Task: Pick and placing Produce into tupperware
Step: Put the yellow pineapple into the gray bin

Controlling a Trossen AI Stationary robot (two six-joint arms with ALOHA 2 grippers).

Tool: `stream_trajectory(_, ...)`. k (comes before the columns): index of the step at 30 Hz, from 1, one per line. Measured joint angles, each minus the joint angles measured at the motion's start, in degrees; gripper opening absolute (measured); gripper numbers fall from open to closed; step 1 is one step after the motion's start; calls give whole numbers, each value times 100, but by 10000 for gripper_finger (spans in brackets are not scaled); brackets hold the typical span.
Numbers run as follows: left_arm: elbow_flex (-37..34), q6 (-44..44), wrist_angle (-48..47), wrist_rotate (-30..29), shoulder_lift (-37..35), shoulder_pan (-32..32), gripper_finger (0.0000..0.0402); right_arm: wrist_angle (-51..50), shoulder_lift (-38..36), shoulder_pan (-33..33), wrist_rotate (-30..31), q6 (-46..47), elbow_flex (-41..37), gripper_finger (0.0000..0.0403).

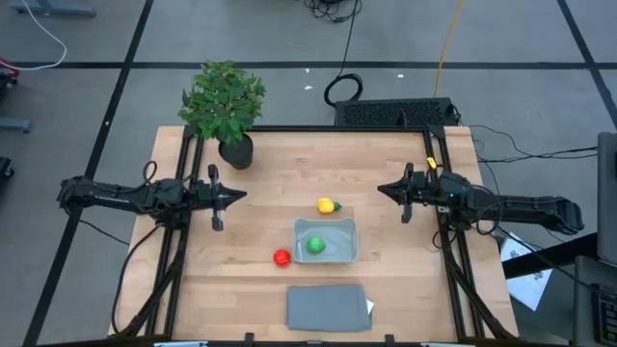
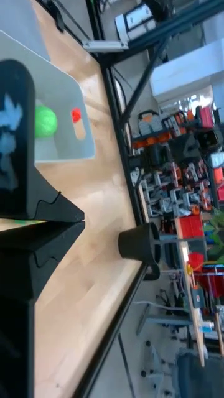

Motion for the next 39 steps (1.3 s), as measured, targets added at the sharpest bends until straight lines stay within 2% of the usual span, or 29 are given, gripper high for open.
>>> stream_trajectory(4,0,204,6,-4,0,3,15,-165,640,-175,-64,-139,427,0)
stream_trajectory(9,0,241,11,-4,2,3,14,-123,1545,-365,-898,-337,1054,0)
stream_trajectory(13,0,243,11,-4,1,3,14,-158,2294,-562,-1176,-406,1609,0)
stream_trajectory(18,0,256,11,-4,1,3,15,-389,3146,-755,-1835,-553,2327,0)
stream_trajectory(28,2,231,14,-4,1,3,15,-568,4172,-853,-1979,-643,3281,0)
stream_trajectory(33,2,238,16,-4,0,3,15,-1320,4664,-886,-2202,-836,4142,0)
stream_trajectory(39,2,221,16,-4,0,3,15,-2669,5315,-884,-2272,-1351,5277,0)
